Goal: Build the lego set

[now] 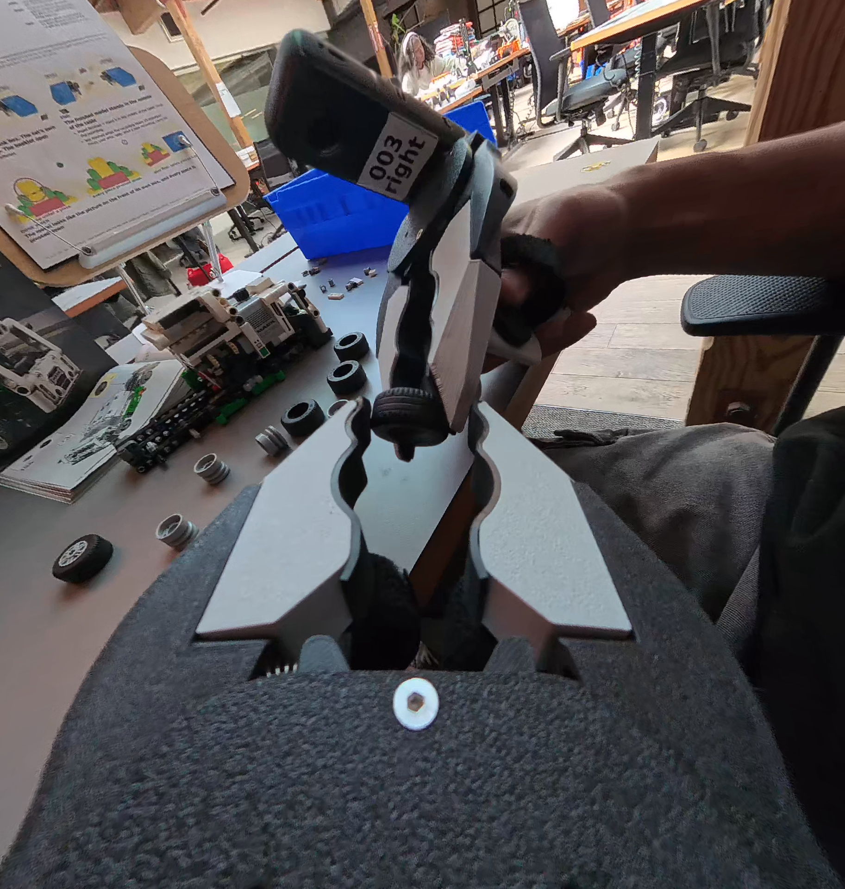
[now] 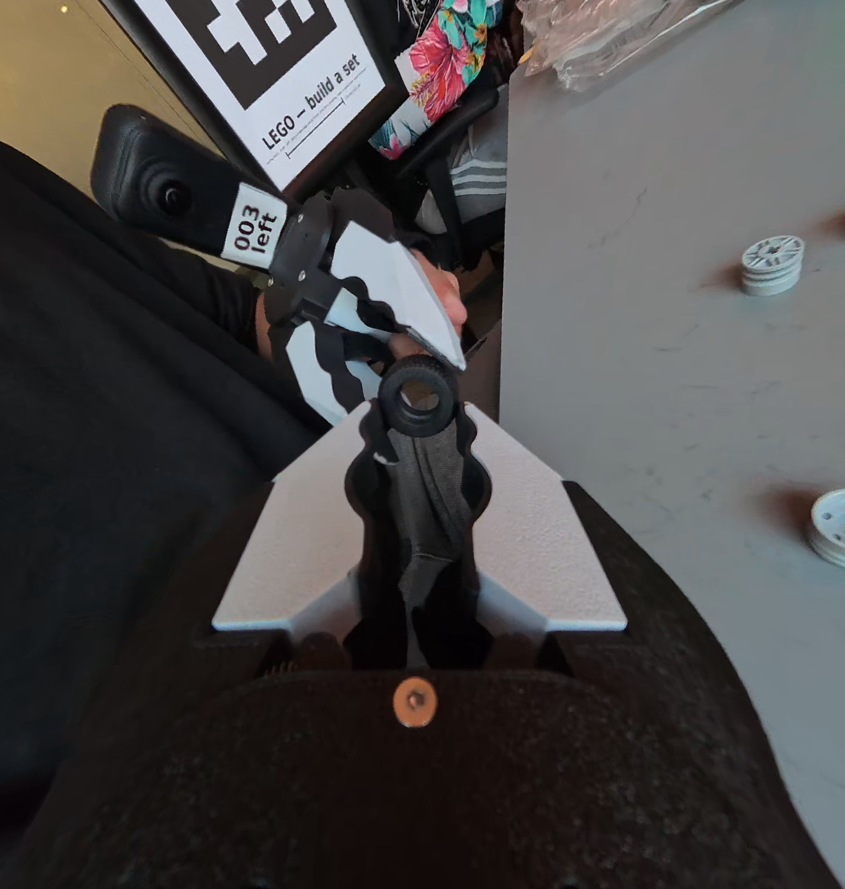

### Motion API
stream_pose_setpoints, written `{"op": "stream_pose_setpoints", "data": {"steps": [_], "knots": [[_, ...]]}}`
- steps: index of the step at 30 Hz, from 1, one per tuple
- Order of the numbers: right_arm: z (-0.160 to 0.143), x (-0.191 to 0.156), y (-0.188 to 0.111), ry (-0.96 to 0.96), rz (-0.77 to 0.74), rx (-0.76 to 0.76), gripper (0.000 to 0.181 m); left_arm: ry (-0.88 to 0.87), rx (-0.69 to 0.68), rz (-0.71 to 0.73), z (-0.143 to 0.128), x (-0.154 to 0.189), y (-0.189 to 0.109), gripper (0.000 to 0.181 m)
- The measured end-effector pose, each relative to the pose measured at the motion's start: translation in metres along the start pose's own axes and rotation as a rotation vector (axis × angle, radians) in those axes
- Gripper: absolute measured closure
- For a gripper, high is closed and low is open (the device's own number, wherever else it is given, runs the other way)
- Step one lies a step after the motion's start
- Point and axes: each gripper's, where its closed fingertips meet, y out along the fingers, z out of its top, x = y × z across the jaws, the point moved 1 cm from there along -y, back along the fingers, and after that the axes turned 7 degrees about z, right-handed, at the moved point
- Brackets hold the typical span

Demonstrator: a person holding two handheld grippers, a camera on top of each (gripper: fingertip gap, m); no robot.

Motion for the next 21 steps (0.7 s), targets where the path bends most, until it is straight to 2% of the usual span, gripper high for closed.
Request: {"op": "stream_pose_setpoints", "data": {"steps": [1, 4, 6, 9, 14, 16, 18, 20, 21], "knots": [[0.000, -0.002, 0.000, 0.019, 0.023, 0.003, 0.151, 0.017, 0.006, 0.008, 0.000, 0.000, 0.000, 0.143], [0.002, -0.005, -0.002, 0.088, 0.085, 0.020, 0.149, 0.088, 0.002, 0.041, -0.002, -0.001, -0.001, 0.148], [0.004, -0.011, -0.002, 0.134, 0.151, 0.035, 0.137, 0.120, 0.004, 0.065, -0.002, -0.003, -0.001, 0.149], [0.003, -0.008, 0.001, 0.134, 0.134, 0.025, 0.144, 0.104, 0.016, 0.077, 0.002, -0.004, -0.001, 0.150], [0.025, -0.020, -0.016, 0.280, 0.320, 0.196, 0.143, 0.055, 0.136, 0.095, 0.021, -0.011, -0.013, 0.151], [0.026, -0.020, -0.016, 0.332, 0.355, 0.204, 0.144, 0.041, 0.193, 0.084, 0.029, -0.011, -0.018, 0.151], [0.027, -0.026, -0.010, 0.325, 0.378, 0.195, 0.148, 0.066, 0.200, 0.082, 0.029, -0.008, -0.017, 0.151], [0.023, -0.023, -0.004, 0.320, 0.340, 0.170, 0.168, 0.109, 0.205, 0.078, 0.027, -0.002, -0.015, 0.151], [0.024, -0.020, -0.004, 0.304, 0.309, 0.179, 0.169, 0.119, 0.199, 0.098, 0.026, -0.004, -0.014, 0.151]]}}
